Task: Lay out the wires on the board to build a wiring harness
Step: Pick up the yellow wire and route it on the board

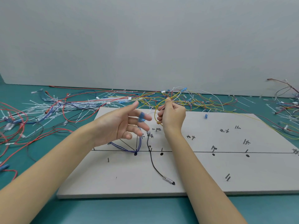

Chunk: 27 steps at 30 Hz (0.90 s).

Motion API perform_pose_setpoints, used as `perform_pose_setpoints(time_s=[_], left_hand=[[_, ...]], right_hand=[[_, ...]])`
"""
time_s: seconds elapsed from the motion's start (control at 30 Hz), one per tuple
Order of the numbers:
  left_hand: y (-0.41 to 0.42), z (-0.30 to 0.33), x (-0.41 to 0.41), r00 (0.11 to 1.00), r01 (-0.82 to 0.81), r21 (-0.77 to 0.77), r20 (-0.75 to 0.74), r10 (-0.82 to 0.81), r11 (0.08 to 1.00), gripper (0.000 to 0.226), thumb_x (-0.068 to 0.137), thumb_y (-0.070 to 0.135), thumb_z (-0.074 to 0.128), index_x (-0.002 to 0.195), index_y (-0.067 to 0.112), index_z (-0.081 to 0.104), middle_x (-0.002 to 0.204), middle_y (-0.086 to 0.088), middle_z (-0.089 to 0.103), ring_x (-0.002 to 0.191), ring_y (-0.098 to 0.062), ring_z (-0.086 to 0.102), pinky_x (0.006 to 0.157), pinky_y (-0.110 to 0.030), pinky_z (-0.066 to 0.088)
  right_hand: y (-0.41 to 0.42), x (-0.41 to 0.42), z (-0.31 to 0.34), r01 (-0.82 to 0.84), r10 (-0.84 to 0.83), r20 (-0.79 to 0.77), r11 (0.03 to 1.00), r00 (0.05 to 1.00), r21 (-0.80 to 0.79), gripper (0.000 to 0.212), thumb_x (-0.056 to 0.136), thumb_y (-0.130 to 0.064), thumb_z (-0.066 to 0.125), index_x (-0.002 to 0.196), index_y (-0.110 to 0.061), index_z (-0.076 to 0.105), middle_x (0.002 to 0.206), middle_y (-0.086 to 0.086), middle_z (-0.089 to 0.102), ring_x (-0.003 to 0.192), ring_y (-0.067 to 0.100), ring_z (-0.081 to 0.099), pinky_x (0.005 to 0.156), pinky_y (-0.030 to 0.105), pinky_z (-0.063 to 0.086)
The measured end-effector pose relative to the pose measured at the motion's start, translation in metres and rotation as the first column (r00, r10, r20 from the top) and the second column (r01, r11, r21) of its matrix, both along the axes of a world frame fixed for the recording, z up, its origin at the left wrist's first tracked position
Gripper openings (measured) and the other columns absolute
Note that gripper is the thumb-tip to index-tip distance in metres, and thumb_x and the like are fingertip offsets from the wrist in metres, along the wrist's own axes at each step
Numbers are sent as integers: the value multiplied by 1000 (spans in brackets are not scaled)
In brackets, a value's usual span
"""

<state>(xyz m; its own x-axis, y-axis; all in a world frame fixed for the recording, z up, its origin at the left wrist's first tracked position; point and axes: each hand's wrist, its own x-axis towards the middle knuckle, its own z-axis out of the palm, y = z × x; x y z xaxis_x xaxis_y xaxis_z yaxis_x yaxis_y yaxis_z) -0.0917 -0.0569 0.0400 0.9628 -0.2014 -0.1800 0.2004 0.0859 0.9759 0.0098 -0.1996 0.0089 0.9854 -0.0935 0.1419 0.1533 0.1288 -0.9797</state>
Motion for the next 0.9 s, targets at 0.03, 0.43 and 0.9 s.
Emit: perform_pose_setpoints(time_s=[0.03,0.43,0.9], left_hand=[[-1,-2,0,999,-46,11,-5,46,999,51,81,62,51,83,18,77,87,-10,72,59,-13,65,40,-17,42],[7,-13,-2,970,-217,20,-106,218,976,26,89,4,63,110,11,50,103,-18,73,67,-12,69,55,-17,54],[6,-11,-7,986,-158,266,84,141,951,14,81,13,70,93,12,78,75,3,70,60,-5,58,50,-13,45]], right_hand=[[0,0,0,1,-1,-14,1000,1000,10,46,99,-22,46,59,-2,58,42,3,49,35,18,42,39,24,39],[-3,2,5,-33,53,-132,988,990,150,45,100,-21,45,61,-3,58,39,2,49,33,16,42,37,23,42],[-4,1,6,-25,44,-148,991,988,130,45,99,-19,45,59,-3,57,39,1,48,32,16,43,36,22,41]])
